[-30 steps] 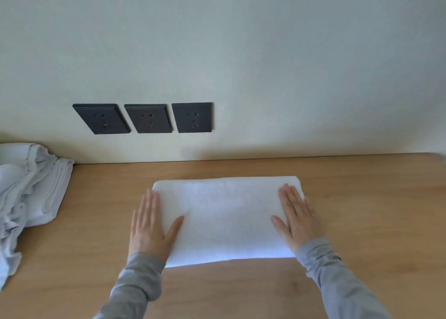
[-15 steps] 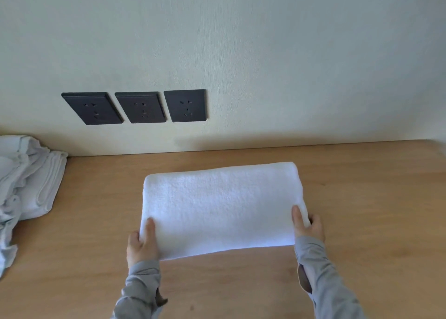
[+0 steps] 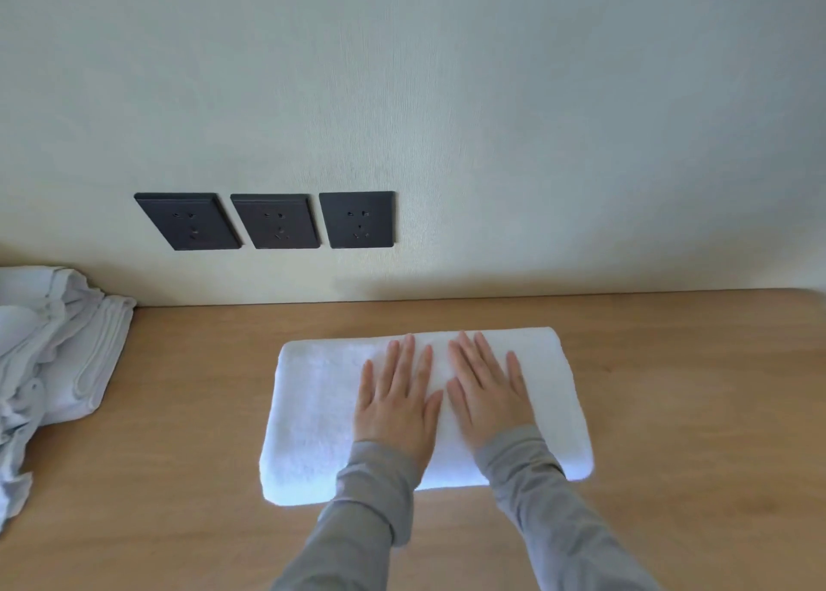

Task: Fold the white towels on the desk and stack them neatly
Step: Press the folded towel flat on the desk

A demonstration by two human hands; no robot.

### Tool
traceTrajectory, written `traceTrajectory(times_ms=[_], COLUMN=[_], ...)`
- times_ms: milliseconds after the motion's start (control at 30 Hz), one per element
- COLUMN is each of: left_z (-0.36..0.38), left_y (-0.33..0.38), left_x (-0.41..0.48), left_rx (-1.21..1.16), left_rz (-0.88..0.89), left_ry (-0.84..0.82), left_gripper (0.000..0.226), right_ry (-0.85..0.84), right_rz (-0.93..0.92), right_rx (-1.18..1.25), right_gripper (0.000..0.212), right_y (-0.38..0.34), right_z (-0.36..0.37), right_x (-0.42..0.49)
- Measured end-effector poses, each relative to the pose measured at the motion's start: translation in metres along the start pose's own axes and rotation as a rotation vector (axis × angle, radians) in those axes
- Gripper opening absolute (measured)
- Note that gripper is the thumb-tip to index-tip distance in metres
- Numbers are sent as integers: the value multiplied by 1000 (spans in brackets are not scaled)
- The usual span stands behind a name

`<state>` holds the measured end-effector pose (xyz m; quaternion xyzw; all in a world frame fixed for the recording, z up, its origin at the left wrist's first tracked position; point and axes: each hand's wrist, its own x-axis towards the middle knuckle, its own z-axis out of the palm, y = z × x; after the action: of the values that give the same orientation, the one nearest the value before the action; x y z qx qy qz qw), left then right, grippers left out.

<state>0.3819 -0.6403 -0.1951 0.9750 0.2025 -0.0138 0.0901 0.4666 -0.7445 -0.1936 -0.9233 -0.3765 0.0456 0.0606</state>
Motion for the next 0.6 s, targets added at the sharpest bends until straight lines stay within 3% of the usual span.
traceTrajectory(times_ms=[167, 433, 500, 567, 600], left_z=[12, 13, 2, -14, -20], left_y=[-9, -20, -25, -28, -30], left_x=[3, 17, 12, -7, -20], left_rx=[10, -48, -287, -755, -876], left_rz=[18, 34, 37, -121, -284], left_ry=[-14, -73, -57, 184, 338], left_gripper=[64, 53, 56, 48, 42], right_ry=[112, -47, -26, 126, 272], right_rz=[21, 48, 22, 103, 248], right_rx=[-16, -1, 43, 250, 392], right_gripper=[53, 54, 55, 59, 59], right_y=[0, 10, 9, 8, 9], right_z=[1, 16, 9, 0, -2], right_x=[-4, 12, 9, -4, -16])
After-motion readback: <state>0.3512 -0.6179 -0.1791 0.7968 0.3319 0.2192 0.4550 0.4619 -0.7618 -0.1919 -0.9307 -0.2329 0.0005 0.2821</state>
